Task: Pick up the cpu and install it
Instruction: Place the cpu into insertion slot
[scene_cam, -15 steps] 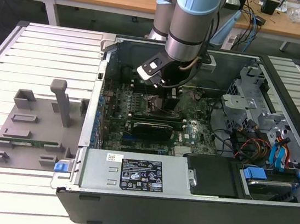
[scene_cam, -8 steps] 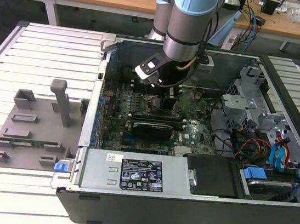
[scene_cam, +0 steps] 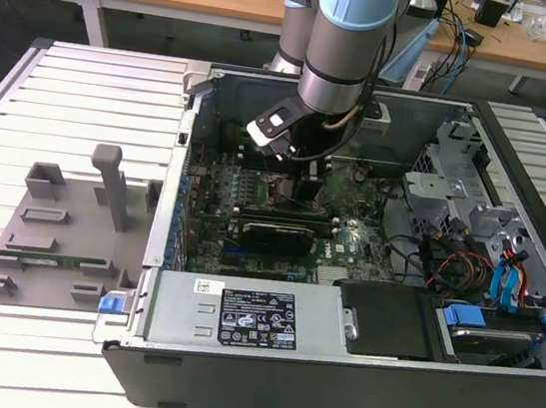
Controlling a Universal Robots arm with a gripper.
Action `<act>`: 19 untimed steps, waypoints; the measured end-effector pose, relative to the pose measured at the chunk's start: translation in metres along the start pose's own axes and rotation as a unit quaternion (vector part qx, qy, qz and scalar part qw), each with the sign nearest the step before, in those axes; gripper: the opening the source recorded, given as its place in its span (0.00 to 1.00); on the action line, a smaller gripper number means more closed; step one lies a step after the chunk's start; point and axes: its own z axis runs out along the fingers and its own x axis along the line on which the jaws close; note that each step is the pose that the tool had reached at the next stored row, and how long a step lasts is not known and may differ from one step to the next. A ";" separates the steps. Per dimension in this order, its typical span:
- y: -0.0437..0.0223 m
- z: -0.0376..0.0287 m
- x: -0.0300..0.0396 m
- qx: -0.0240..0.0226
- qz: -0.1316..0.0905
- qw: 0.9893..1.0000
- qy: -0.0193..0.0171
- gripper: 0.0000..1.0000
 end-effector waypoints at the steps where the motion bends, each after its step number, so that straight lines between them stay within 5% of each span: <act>1: 0.0000 0.0001 0.0000 0.000 0.000 1.000 0.000 0.55; 13: -0.0034 0.0000 0.0050 0.000 0.000 1.000 0.000 0.62; 15: -0.0038 -0.0098 0.0048 0.000 0.000 1.000 0.000 0.62; 19: -0.0039 -0.0119 0.0048 -0.001 0.000 1.000 0.001 0.62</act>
